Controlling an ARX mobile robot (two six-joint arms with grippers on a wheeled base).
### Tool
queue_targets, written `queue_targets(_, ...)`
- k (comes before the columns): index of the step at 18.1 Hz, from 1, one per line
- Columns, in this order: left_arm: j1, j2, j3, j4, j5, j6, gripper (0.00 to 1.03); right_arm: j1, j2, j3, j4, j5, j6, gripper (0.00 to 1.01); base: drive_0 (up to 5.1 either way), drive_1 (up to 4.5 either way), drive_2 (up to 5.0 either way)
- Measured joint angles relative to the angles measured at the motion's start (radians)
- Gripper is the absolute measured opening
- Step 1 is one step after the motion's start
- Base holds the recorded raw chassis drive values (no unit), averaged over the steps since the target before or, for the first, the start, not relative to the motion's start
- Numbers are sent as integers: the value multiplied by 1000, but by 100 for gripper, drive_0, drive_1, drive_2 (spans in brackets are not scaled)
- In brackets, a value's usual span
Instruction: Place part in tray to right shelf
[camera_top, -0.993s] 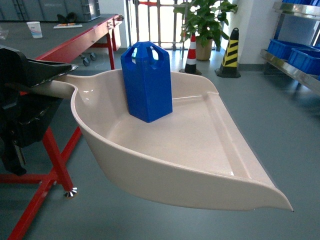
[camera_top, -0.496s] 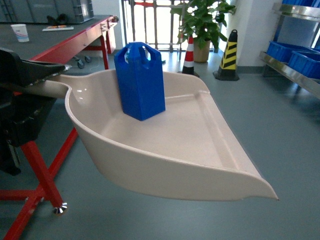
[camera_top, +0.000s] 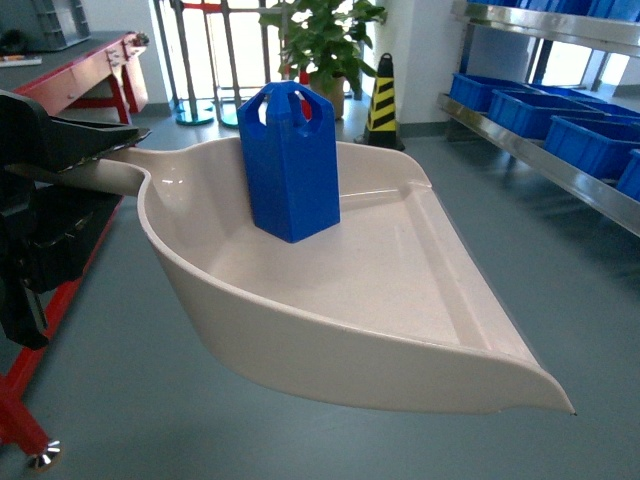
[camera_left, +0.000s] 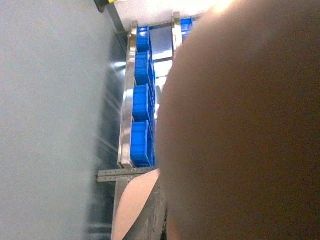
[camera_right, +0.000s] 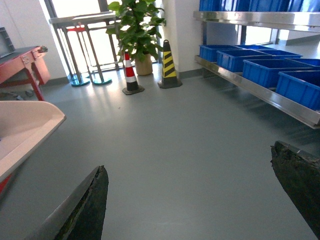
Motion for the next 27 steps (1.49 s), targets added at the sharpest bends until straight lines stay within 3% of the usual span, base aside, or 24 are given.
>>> queue_targets(27, 0, 0, 0, 0, 2, 0, 15, 0, 0, 0, 0, 0, 0, 98, -153, -153, -153)
